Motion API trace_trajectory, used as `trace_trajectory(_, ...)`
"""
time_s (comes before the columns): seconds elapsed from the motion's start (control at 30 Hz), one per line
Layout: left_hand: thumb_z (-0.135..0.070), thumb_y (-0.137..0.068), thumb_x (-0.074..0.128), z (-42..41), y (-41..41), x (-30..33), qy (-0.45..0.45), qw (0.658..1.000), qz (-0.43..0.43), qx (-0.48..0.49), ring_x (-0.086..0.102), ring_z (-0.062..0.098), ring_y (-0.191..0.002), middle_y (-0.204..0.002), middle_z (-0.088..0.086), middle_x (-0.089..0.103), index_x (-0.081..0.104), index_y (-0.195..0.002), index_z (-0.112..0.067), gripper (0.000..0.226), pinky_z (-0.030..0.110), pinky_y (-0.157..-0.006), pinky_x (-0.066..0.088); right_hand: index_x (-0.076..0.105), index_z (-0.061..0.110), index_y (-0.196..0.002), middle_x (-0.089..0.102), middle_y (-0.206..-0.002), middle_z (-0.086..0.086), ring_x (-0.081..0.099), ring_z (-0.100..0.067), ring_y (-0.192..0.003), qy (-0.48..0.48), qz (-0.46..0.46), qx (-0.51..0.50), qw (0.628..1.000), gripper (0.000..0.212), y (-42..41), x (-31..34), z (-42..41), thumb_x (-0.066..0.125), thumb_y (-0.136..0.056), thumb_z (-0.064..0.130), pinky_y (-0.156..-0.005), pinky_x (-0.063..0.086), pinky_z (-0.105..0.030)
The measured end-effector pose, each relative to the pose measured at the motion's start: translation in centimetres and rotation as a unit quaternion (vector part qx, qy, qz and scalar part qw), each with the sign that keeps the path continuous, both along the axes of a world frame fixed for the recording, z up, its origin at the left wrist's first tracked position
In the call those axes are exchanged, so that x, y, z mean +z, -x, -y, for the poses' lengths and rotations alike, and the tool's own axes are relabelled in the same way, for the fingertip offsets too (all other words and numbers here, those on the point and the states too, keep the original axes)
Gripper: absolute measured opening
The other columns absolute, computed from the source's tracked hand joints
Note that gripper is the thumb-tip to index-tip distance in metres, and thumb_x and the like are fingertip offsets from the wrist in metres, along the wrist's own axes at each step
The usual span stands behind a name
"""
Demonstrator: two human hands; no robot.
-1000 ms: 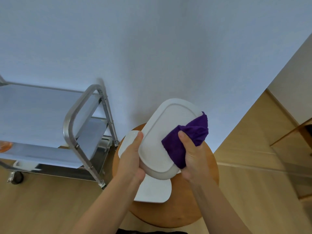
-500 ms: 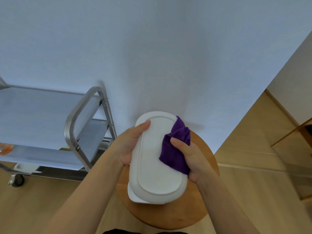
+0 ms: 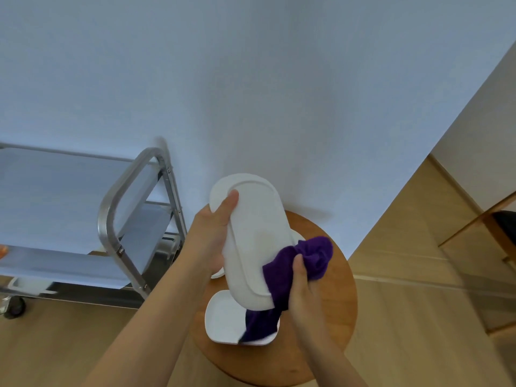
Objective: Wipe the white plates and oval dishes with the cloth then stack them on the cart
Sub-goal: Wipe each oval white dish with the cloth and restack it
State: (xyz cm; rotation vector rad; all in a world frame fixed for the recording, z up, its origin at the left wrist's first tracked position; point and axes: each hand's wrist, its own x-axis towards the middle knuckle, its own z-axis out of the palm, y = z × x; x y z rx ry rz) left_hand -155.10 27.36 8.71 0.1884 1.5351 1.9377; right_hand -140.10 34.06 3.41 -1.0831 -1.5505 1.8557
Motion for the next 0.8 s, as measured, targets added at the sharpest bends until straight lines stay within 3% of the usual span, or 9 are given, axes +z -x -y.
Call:
trace_trajectory(0.1, -0.059, -0.063, 0.063, -0.2, -0.8, 0.6, -0.012, 0.999, -0.029, -0.028, 0.072, 0.014, -0.078, -0.087, -0.003, 0.075, 0.064, -0.105, -0.020, 0.058, 0.026, -0.058, 0.055, 0.039, 0.038, -0.122, 0.049, -0.111, 0.025, 0.050, 0.016, -0.101, -0.087, -0.009, -0.001, 0.996, 0.030, 0.2, 1.0, -0.9, 0.038, -0.093, 0.044, -0.067, 0.037, 0.005)
trace_trajectory(0.17, -0.058, -0.067, 0.062, -0.3, -1.4, 1.1, -0.005, 0.997, -0.028, -0.070, 0.072, 0.017, -0.080, -0.088, 0.000, 0.076, 0.066, -0.104, -0.017, 0.055, 0.028, -0.062, 0.056, 0.035, 0.018, -0.137, 0.051, -0.123, 0.014, 0.051, 0.008, -0.109, -0.180, 0.008, -0.006, 0.984, 0.057, 0.6, 1.8, -1.2, 0.043, -0.089, 0.047, -0.075, 0.035, 0.006)
trace_trajectory(0.23, -0.058, -0.080, 0.053, -0.6, -2.5, 1.3, 0.016, 0.991, -0.045, -0.124, 0.072, 0.021, -0.080, -0.088, 0.005, 0.075, 0.069, -0.099, -0.017, 0.048, 0.030, -0.062, 0.057, 0.027, 0.013, -0.146, 0.049, -0.134, 0.005, 0.048, -0.003, -0.115, -0.273, 0.034, -0.019, 0.961, 0.069, 1.5, 2.6, -1.6, 0.049, -0.091, 0.047, -0.081, 0.028, 0.009)
trace_trajectory(0.3, -0.064, -0.083, 0.041, -1.1, -3.7, 1.1, 0.043, 0.983, -0.076, -0.161, 0.071, 0.022, -0.086, -0.092, 0.006, 0.075, 0.070, -0.100, -0.023, 0.052, 0.036, -0.071, 0.059, 0.019, 0.015, -0.150, 0.042, -0.143, 0.002, 0.041, -0.009, -0.127, -0.302, 0.020, -0.034, 0.953, 0.079, 2.8, 3.7, -1.9, 0.048, -0.087, 0.053, -0.102, 0.029, -0.007)
trace_trajectory(0.37, -0.064, -0.086, 0.035, -1.4, -4.4, 0.8, 0.044, 0.984, -0.081, -0.151, 0.069, 0.021, -0.093, -0.098, 0.004, 0.074, 0.068, -0.106, -0.029, 0.052, 0.037, -0.080, 0.058, 0.021, 0.013, -0.148, 0.040, -0.145, -0.005, 0.038, -0.020, -0.133, -0.320, 0.022, -0.046, 0.946, 0.089, 4.1, 4.7, -2.0, 0.039, -0.078, 0.063, -0.111, 0.029, -0.039)
trace_trajectory(0.4, -0.062, -0.089, 0.033, -1.4, -4.5, 0.7, 0.044, 0.987, -0.081, -0.135, 0.069, 0.020, -0.095, -0.099, 0.003, 0.073, 0.067, -0.106, -0.031, 0.050, 0.035, -0.080, 0.057, 0.023, 0.012, -0.147, 0.040, -0.146, -0.008, 0.037, -0.024, -0.134, -0.336, 0.031, -0.049, 0.940, 0.090, 4.6, 5.0, -1.9, 0.034, -0.076, 0.066, -0.110, 0.028, -0.047)
trace_trajectory(0.47, -0.060, -0.092, 0.034, -1.6, -4.4, 0.6, 0.042, 0.992, -0.067, -0.102, 0.069, 0.021, -0.094, -0.097, 0.004, 0.074, 0.068, -0.107, -0.029, 0.049, 0.032, -0.076, 0.057, 0.026, 0.014, -0.147, 0.037, -0.148, -0.007, 0.032, -0.025, -0.137, -0.365, 0.041, -0.033, 0.929, 0.089, 5.1, 5.0, -1.5, 0.028, -0.076, 0.067, -0.111, 0.024, -0.049)
trace_trajectory(0.67, -0.064, -0.089, 0.040, -1.4, -2.3, -0.1, -0.006, 0.999, 0.042, 0.020, 0.073, 0.018, -0.074, -0.077, 0.002, 0.075, 0.066, -0.095, -0.024, 0.048, 0.032, -0.064, 0.055, 0.012, 0.032, -0.151, 0.020, -0.156, 0.012, 0.009, -0.007, -0.143, -0.405, 0.056, 0.082, 0.909, 0.079, 5.1, 3.1, 1.1, 0.024, -0.081, 0.066, -0.119, 0.006, -0.035)
trace_trajectory(0.8, -0.065, -0.086, 0.046, -1.0, -0.5, -0.7, -0.033, 0.990, 0.111, 0.082, 0.068, 0.016, -0.050, -0.053, -0.004, 0.069, 0.054, -0.081, -0.026, 0.041, 0.027, -0.039, 0.051, 0.010, 0.045, -0.142, 0.021, -0.156, 0.010, 0.012, -0.010, -0.144, -0.432, 0.060, 0.135, 0.890, 0.065, 4.2, 2.0, 1.9, 0.035, -0.085, 0.062, -0.117, 0.015, -0.046)
